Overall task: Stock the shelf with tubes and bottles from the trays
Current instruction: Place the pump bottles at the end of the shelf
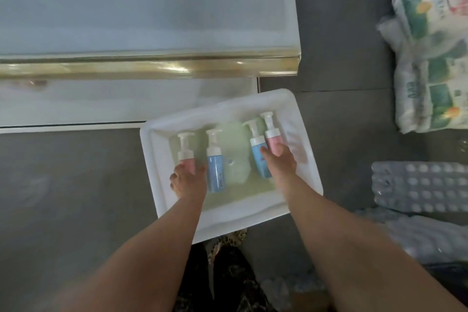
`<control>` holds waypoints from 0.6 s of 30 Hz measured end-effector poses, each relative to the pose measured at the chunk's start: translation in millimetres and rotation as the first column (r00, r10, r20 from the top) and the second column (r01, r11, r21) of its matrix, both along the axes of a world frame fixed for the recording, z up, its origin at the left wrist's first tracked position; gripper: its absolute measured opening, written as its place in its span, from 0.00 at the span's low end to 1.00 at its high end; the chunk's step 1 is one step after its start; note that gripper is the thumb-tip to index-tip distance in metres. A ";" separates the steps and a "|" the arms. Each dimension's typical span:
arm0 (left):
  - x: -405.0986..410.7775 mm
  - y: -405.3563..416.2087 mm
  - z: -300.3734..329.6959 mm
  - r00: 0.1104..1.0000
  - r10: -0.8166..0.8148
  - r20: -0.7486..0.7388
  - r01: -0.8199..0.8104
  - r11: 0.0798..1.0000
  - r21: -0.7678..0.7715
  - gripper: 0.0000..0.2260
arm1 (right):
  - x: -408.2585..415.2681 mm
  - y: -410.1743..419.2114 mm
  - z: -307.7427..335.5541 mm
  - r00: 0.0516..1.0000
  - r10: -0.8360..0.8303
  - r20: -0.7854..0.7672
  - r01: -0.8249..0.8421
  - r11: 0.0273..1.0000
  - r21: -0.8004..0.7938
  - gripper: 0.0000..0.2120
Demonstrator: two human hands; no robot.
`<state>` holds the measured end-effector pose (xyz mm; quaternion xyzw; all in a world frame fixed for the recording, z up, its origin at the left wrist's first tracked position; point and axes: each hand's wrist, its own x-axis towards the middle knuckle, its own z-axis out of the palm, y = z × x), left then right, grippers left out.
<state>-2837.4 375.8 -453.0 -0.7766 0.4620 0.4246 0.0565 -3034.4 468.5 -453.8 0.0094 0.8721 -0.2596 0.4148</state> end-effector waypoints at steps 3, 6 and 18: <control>-2.8 -2.6 -7.4 0.997 0.071 0.036 -0.070 0.997 -0.025 0.29 | 0.1 -0.5 -9.2 1.000 -0.028 -0.007 0.028 1.000 0.014 0.49; -5.0 -3.6 -13.0 0.993 0.099 0.071 -0.097 0.994 -0.040 0.27 | -3.2 -2.6 -8.6 0.995 0.038 -0.096 -0.031 0.997 0.069 0.40; 5.0 6.6 -37.8 0.995 0.032 0.093 -0.034 0.999 0.028 0.26 | -0.3 0.7 -38.0 0.994 0.013 -0.112 -0.008 0.999 0.043 0.17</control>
